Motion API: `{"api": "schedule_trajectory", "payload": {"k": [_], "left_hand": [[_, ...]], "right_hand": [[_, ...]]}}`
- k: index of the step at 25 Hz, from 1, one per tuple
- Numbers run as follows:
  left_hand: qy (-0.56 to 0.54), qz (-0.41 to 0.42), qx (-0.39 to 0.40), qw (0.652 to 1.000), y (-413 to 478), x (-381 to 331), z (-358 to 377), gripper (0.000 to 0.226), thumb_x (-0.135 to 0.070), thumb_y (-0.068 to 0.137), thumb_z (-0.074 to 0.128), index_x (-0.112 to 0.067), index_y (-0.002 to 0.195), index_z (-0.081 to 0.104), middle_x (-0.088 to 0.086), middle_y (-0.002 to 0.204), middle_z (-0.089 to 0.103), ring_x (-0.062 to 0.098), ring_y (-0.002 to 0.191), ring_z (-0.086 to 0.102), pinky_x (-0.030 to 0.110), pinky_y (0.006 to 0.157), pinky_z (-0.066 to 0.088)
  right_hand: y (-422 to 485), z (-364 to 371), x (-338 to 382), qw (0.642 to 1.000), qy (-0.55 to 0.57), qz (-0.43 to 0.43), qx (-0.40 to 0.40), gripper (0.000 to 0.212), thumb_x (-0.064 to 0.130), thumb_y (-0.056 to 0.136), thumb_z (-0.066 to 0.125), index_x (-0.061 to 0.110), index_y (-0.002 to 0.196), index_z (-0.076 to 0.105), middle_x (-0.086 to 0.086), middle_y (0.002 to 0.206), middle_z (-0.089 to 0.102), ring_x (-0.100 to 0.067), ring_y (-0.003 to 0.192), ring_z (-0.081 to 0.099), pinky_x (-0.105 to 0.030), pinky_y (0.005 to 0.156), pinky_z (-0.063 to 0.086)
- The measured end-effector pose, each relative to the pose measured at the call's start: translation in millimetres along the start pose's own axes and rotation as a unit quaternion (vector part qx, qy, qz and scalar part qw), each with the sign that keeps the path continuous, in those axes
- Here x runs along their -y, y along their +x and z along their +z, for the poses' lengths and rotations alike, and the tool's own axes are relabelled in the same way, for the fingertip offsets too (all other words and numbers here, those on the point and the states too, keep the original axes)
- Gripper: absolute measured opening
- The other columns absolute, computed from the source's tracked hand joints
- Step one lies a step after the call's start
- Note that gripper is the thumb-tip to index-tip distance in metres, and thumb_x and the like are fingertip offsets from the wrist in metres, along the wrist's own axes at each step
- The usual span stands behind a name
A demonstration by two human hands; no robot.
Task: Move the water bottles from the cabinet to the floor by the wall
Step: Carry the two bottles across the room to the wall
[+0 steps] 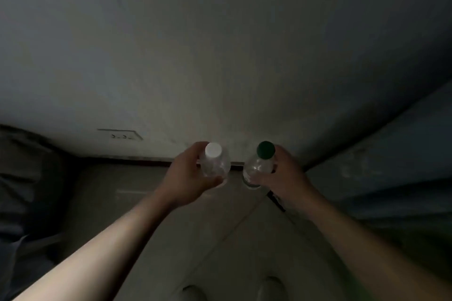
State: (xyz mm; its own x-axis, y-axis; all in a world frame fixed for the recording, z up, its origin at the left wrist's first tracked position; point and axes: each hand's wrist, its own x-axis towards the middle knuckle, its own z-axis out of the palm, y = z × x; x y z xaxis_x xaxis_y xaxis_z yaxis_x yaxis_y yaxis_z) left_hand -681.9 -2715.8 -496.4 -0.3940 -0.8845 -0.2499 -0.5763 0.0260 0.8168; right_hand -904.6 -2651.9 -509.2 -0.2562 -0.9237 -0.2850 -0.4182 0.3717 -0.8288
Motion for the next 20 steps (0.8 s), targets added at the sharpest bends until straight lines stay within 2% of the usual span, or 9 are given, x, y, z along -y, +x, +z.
{"api": "schedule_trajectory", "payload": {"k": [2,5,7,11,14,20], "left_hand": [[-0.001,0.005,0.003,1.0,22.9,44.8,29.0,0.061,-0.031,0.067,0.087,-0.047,0.112,0.049,-0.027,0.101,0.062,-0.015,0.09,0.059,0.006,0.071,0.046],[-0.007,0.009,0.005,1.0,55.2,107.3,69.8,0.063,-0.031,0.067,0.087,-0.04,0.118,0.051,-0.023,0.105,0.063,-0.007,0.093,0.061,0.011,0.074,0.046],[-0.005,0.011,0.01,1.0,72.6,136.9,89.1,0.064,-0.029,0.067,0.088,-0.036,0.121,0.052,-0.02,0.106,0.063,-0.004,0.095,0.061,0.014,0.076,0.047],[0.025,0.028,0.029,0.999,102.6,185.4,124.3,0.065,-0.031,0.068,0.087,-0.033,0.122,0.052,-0.019,0.106,0.063,-0.002,0.095,0.061,0.019,0.08,0.051],[0.029,0.027,0.03,0.999,113.8,214.7,142.7,0.065,-0.031,0.068,0.087,-0.031,0.123,0.052,-0.016,0.107,0.064,0.001,0.097,0.062,0.022,0.082,0.051],[-0.003,0.0,0.033,0.999,128.3,255.8,163.0,0.073,-0.029,0.065,0.089,-0.03,0.128,0.052,-0.014,0.115,0.064,0.003,0.103,0.062,0.028,0.09,0.053]], "right_hand": [[21.7,24.4,-43.1,1.0,-0.025,-0.007,0.007,0.043,0.026,0.068,0.082,0.047,0.093,0.054,0.004,0.109,0.063,-0.015,0.097,0.063,-0.043,0.088,0.055],[48.3,57.1,-99.9,0.997,-0.066,-0.034,0.015,0.027,0.021,0.073,0.079,0.024,0.093,0.061,-0.001,0.098,0.065,-0.018,0.089,0.064,-0.039,0.079,0.055],[62.1,72.8,-128.3,0.996,-0.077,-0.048,0.011,0.028,0.02,0.074,0.079,0.013,0.094,0.062,-0.003,0.097,0.066,-0.018,0.088,0.063,-0.04,0.079,0.054],[94.5,104.1,-193.6,0.997,-0.074,-0.026,0.005,0.046,0.023,0.07,0.083,0.026,0.109,0.057,0.0,0.113,0.061,-0.017,0.101,0.06,-0.039,0.089,0.053],[114.3,122.1,-232.9,0.998,-0.063,0.001,0.005,0.06,0.026,0.066,0.086,0.025,0.118,0.057,0.002,0.115,0.062,-0.017,0.103,0.061,-0.042,0.092,0.053],[138.2,132.7,-267.9,0.998,-0.051,0.033,0.01,0.058,0.03,0.063,0.088,0.024,0.114,0.06,0.004,0.108,0.066,-0.014,0.099,0.063,-0.042,0.091,0.055]]}}
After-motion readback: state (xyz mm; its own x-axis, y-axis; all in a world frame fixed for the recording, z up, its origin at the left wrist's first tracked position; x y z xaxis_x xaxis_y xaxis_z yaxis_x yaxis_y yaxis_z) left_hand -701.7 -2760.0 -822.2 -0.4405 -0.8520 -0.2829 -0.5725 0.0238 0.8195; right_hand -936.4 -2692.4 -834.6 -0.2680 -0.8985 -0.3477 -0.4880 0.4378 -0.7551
